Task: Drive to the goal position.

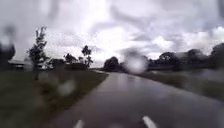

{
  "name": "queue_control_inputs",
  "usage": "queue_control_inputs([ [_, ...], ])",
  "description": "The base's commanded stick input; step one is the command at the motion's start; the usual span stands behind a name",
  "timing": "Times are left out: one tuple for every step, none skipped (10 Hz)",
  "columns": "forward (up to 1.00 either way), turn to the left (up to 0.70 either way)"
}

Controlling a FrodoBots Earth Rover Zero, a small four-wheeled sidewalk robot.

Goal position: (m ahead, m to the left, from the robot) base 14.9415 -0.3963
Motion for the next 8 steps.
queue_control_inputs([
  [0.85,-0.24],
  [0.85,-0.20],
  [0.85,0.00],
  [0.85,0.00],
  [0.85,0.00],
  [0.85,0.00],
  [0.85,0.00],
  [0.85,0.00],
])
